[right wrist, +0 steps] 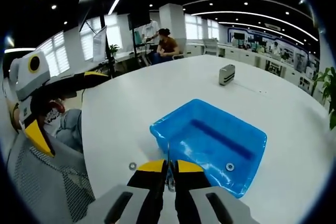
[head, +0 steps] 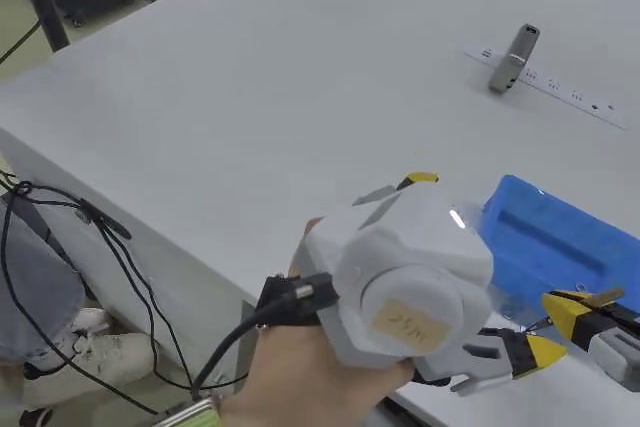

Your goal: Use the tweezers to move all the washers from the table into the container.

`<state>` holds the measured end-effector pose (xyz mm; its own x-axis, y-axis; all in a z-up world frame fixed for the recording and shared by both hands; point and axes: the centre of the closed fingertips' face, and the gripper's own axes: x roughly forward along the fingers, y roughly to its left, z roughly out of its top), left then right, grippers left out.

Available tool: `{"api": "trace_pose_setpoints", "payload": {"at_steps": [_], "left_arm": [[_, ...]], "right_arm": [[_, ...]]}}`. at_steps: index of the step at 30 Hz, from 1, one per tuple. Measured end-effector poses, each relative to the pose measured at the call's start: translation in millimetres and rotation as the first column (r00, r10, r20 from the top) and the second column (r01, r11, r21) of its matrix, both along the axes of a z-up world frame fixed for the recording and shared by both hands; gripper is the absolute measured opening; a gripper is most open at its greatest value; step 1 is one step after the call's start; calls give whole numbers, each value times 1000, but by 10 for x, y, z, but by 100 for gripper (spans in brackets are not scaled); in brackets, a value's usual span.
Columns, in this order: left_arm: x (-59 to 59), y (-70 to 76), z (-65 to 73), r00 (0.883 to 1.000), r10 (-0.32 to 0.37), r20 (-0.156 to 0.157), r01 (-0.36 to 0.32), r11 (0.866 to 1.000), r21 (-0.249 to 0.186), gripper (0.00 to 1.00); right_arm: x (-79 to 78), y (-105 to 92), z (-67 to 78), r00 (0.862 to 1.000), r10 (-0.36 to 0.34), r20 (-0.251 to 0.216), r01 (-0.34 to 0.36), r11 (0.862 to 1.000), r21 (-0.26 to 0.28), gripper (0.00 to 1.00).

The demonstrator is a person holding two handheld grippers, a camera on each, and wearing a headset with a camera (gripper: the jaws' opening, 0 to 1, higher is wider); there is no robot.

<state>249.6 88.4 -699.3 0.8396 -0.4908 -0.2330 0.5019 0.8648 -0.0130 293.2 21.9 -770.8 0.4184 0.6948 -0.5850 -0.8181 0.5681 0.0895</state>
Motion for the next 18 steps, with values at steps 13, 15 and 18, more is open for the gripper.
{"api": "trace_pose_setpoints", "payload": {"at_steps": [13,15,18], "left_arm": [[-9,-8,-27,1000,-8,-13,8,1000,10,99],[-11,-11,-32,1000,-10,-15,10,1000,13,99],[-15,-18,-43,1000,-14,-18,15,1000,22,99]], "right_arm": [[-50,7,-18,999,8,-31,-7,1000,11,3],[-50,9,-20,999,4,-35,-3,1000,18,3],[-48,3,-22,999,0,-34,1,1000,18,3]]}}
